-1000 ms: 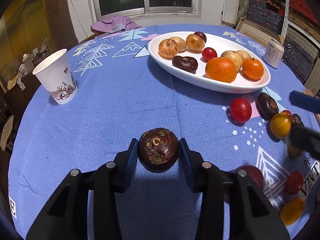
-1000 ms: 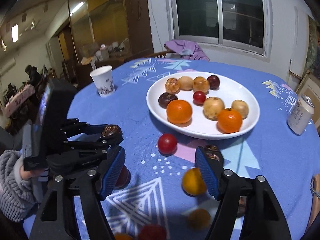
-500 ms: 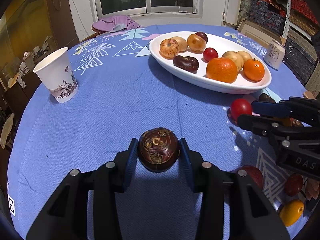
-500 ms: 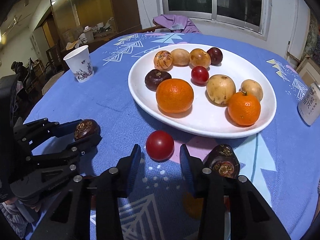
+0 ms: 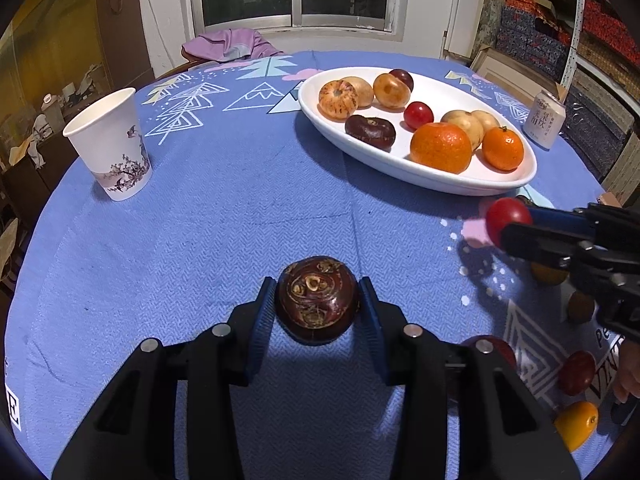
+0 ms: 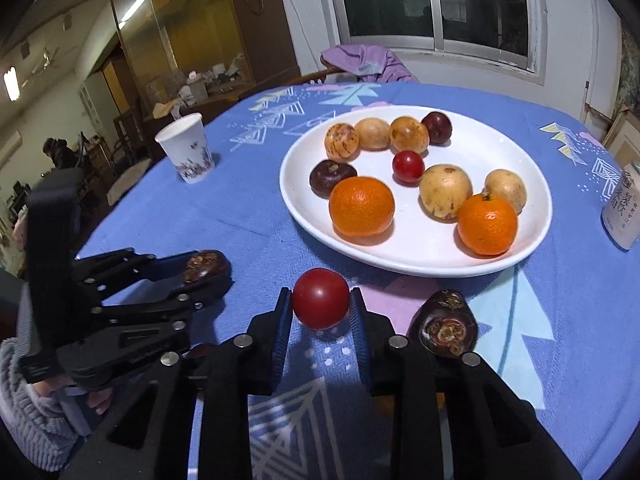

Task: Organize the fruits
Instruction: 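Grasp the red tomato with the right tool while the left tool holds the mangosteen, then carry the mangosteen and tomato over the white plate and open both tools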

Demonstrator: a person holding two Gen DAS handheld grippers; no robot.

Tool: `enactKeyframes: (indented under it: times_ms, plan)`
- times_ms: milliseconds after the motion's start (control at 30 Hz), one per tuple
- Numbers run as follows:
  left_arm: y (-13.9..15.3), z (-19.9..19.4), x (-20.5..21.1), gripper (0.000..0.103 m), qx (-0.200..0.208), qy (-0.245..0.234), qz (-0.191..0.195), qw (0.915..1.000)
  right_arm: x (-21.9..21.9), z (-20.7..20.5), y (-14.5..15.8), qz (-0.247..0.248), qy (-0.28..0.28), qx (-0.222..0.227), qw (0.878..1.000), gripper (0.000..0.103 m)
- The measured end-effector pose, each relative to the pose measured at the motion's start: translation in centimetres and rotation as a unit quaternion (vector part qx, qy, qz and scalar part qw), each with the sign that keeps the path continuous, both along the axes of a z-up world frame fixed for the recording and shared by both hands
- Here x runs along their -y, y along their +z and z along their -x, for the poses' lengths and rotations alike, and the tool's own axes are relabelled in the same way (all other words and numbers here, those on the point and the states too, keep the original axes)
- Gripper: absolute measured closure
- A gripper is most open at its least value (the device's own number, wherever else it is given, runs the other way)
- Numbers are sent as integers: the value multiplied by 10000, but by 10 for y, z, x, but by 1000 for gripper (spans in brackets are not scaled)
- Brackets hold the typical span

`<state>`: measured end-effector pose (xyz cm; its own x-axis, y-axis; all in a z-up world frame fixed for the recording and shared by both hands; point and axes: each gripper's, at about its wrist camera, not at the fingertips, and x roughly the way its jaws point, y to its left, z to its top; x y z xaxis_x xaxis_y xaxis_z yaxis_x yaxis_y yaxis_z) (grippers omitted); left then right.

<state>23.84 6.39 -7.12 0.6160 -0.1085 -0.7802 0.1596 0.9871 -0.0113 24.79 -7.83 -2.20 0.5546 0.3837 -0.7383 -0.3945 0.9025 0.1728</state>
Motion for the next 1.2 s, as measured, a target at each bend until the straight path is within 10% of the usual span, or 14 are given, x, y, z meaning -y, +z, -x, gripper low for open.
enactKeyframes:
  times_ms: [600, 1200]
  plan:
    - [102, -53, 47, 62, 819, -188, 393, 9957, 74, -48, 85, -955, -744, 689, 9903, 74]
    - [30, -153, 69, 51, 58, -78, 516, 9986, 77, -163, 1, -293, -1144, -61, 9930, 71]
